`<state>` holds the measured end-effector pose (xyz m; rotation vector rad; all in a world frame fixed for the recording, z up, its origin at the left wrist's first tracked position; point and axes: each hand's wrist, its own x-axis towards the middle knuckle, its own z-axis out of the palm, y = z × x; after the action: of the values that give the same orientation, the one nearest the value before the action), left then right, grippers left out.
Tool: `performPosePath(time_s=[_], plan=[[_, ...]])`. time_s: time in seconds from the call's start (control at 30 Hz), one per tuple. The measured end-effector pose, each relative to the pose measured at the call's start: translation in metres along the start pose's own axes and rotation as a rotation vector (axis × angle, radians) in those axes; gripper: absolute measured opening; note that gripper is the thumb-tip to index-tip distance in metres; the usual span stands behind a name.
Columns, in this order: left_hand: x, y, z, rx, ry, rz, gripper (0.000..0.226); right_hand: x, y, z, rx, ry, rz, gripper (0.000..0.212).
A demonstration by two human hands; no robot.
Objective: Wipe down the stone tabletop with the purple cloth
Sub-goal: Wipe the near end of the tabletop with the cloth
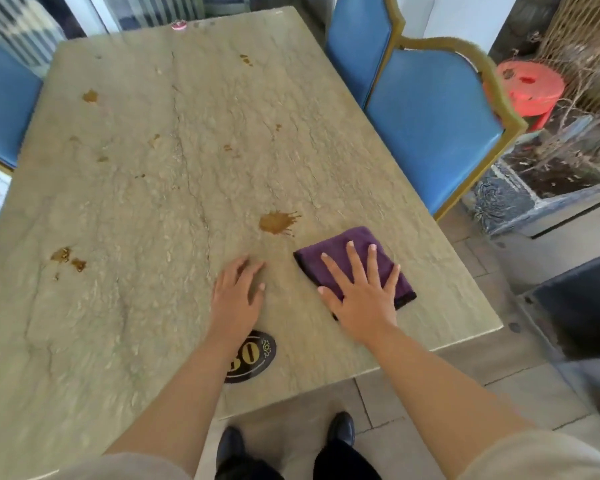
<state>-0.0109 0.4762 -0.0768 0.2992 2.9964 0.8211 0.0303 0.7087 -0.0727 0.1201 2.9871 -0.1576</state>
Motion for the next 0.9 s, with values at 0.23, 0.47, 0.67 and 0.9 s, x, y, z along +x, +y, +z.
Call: performPosePath(time_s=[0.23, 0.47, 0.67, 0.9], plan=[[-0.004, -0.014, -0.001, 0.108, -0.112, 0.087, 0.06, 0.001, -0.033, 0.007, 0.065, 0.048, -0.167, 0.057], [-0.006, -0.013, -0.006, 0.014, -0.131, 0.087, 0.066, 0.015, 0.008, 0.0, 0.172, 0.038, -0.355, 0.051], [-0.006, -0.01, -0.011, 0.002, -0.178, 0.093, 0.057, -0.023, 0.011, 0.013, 0.247, 0.219, 0.197, 0.05], [-0.02, -0.023, -0.03, -0.341, -0.126, -0.017, 0.045, -0.106, -0.143, 0.033, 0.413, 0.196, 0.282, 0.063]])
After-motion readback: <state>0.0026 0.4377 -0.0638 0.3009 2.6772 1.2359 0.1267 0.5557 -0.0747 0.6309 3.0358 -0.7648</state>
